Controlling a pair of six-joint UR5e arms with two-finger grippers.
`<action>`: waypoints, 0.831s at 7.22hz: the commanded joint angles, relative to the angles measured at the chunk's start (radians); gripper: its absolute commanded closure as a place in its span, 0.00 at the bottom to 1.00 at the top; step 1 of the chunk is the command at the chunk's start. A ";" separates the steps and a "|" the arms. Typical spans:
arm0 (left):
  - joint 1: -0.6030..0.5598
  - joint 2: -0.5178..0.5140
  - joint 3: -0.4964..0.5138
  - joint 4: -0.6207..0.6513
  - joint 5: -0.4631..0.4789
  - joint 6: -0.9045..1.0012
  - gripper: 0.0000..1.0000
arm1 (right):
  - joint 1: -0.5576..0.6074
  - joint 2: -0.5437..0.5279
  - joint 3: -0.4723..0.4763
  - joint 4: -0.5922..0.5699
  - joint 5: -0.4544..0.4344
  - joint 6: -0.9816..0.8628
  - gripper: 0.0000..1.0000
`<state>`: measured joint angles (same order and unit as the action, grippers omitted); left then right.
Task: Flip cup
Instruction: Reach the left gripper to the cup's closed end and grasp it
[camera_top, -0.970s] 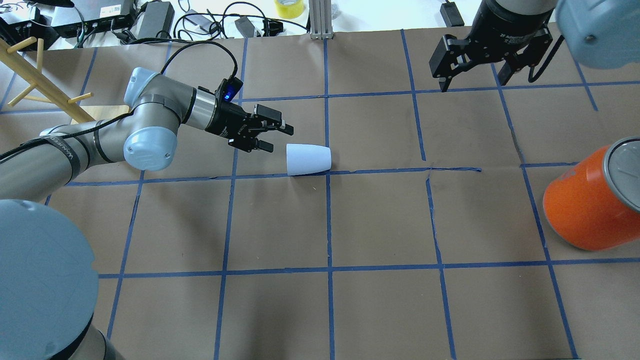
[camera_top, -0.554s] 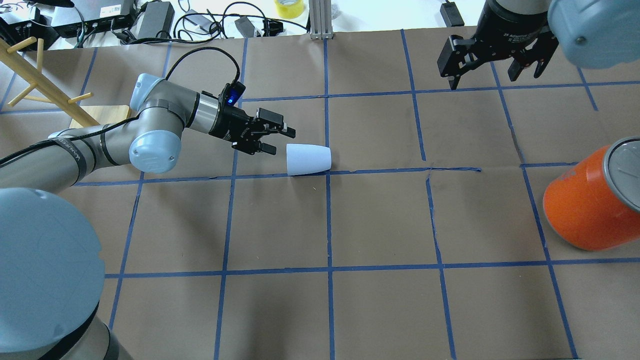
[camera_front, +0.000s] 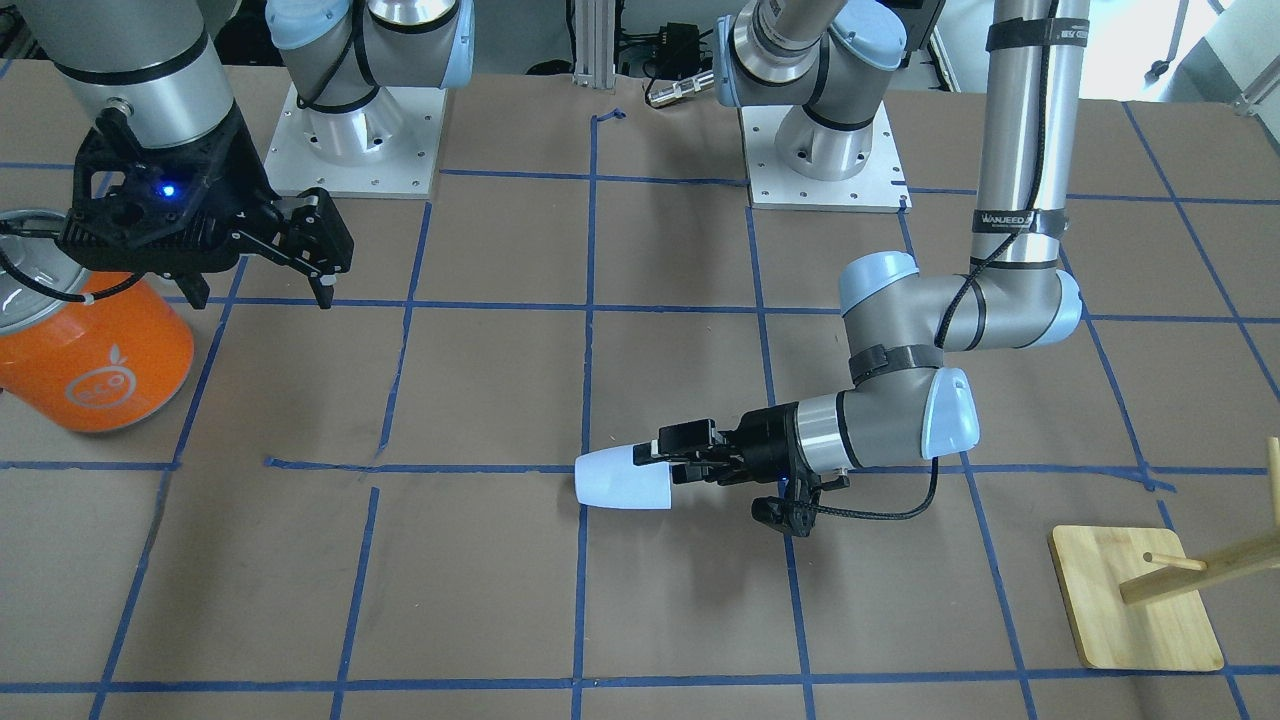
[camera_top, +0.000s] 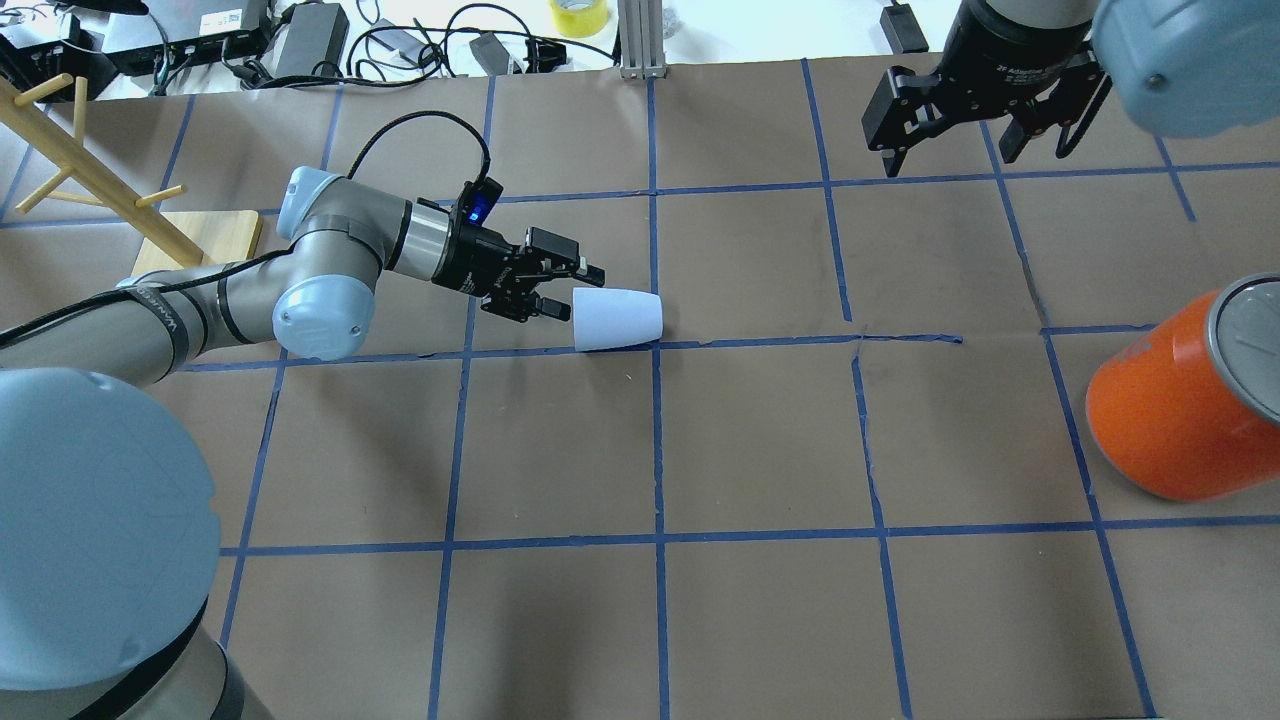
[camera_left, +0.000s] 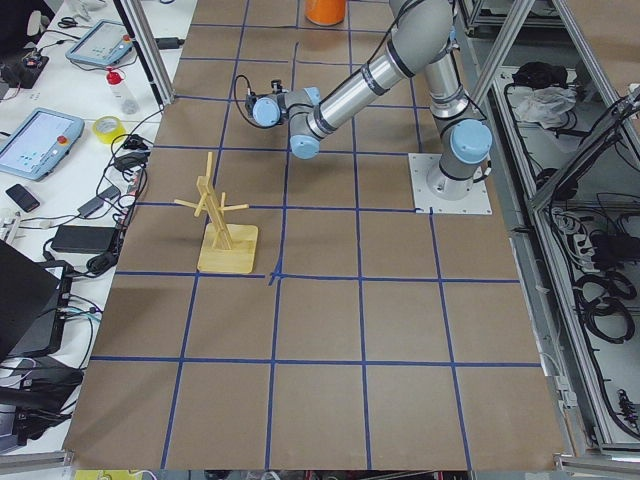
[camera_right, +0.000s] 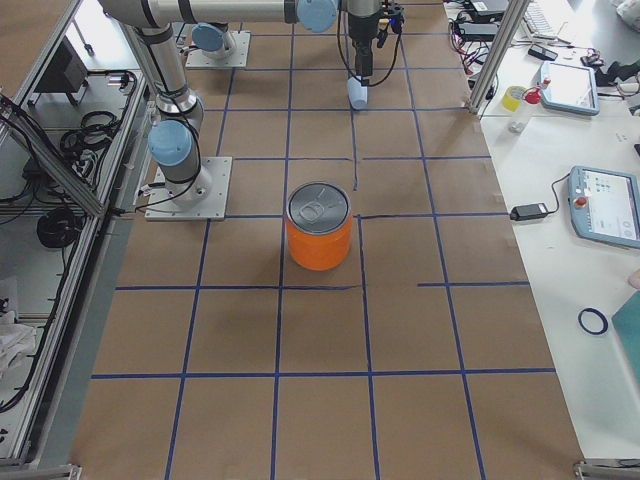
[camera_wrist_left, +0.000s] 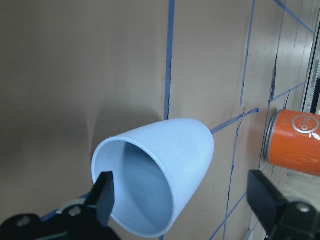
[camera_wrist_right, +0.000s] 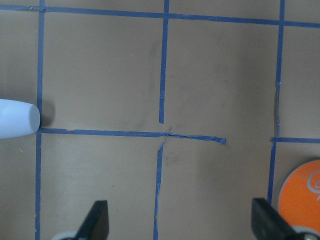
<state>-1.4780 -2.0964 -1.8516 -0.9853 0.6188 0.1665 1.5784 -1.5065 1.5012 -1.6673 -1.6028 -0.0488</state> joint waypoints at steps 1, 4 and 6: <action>-0.002 -0.007 -0.012 0.002 -0.017 0.004 0.12 | 0.000 0.000 0.001 0.000 0.014 0.003 0.00; -0.002 -0.010 -0.023 0.002 -0.018 0.011 0.53 | 0.000 0.000 0.002 0.001 0.014 0.003 0.00; -0.002 -0.010 -0.021 -0.007 -0.013 0.076 1.00 | 0.000 0.000 0.004 0.000 0.012 0.001 0.00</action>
<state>-1.4803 -2.1064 -1.8738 -0.9874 0.6022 0.2148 1.5785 -1.5064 1.5036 -1.6662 -1.5902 -0.0464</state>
